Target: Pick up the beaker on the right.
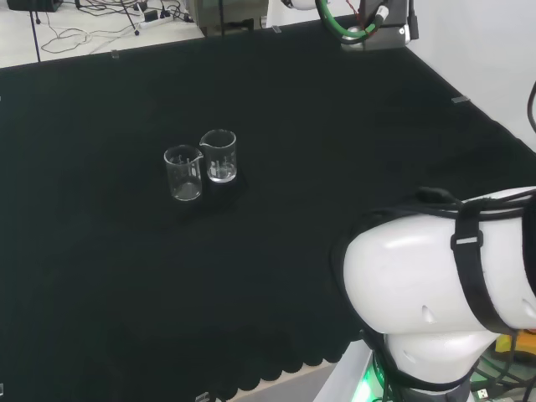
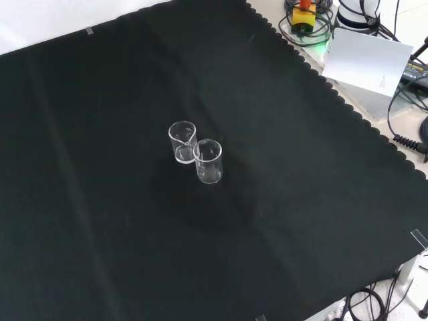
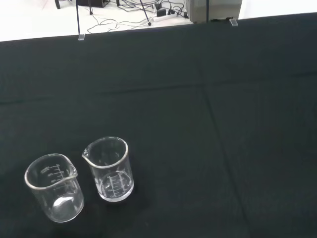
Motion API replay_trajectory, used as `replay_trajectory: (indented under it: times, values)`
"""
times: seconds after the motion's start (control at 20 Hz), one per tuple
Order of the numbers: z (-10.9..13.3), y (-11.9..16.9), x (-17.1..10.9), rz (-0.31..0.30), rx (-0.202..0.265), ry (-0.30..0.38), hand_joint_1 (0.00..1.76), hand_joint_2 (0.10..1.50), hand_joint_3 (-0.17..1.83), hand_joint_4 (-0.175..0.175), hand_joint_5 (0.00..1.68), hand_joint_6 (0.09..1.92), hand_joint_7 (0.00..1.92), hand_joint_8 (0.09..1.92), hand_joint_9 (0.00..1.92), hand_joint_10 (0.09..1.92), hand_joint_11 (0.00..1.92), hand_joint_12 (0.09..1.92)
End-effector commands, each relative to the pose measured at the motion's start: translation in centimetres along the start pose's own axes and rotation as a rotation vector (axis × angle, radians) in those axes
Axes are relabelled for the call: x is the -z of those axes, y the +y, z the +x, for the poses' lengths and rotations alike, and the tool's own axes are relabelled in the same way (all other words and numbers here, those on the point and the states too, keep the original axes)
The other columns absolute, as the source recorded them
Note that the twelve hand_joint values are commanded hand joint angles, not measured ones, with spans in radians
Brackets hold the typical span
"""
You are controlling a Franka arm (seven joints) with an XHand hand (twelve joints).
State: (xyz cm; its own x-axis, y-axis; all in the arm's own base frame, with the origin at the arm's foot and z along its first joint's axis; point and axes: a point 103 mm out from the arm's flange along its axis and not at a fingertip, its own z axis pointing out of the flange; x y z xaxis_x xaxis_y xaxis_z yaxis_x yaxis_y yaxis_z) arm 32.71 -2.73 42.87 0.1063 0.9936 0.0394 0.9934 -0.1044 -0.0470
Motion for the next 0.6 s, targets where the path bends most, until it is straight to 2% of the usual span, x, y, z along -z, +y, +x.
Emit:
replay_trajectory:
  times: [0.05, 0.3, 0.45, 0.6]
  values:
    - [-2.1, 4.0, -4.3, -0.012, 0.013, 0.039, 0.12, 1.28, 0.28, 0.005, 0.34, 0.11, 0.06, 0.48, 0.14, 0.62, 0.00, 1.25]
    - [-3.2, 8.0, -7.2, -0.049, 0.057, 0.106, 0.30, 1.21, 0.25, -0.004, 0.36, 0.09, 0.11, 0.51, 0.25, 0.66, 0.00, 1.35]
    - [-3.8, 9.7, -9.0, -0.022, 0.063, 0.127, 0.38, 1.16, 0.24, -0.007, 0.37, 0.09, 0.14, 0.53, 0.30, 0.67, 0.02, 1.39]
    - [-4.1, 11.0, -10.6, 0.008, 0.063, 0.133, 0.39, 1.14, 0.24, -0.005, 0.38, 0.09, 0.14, 0.54, 0.31, 0.68, 0.03, 1.39]
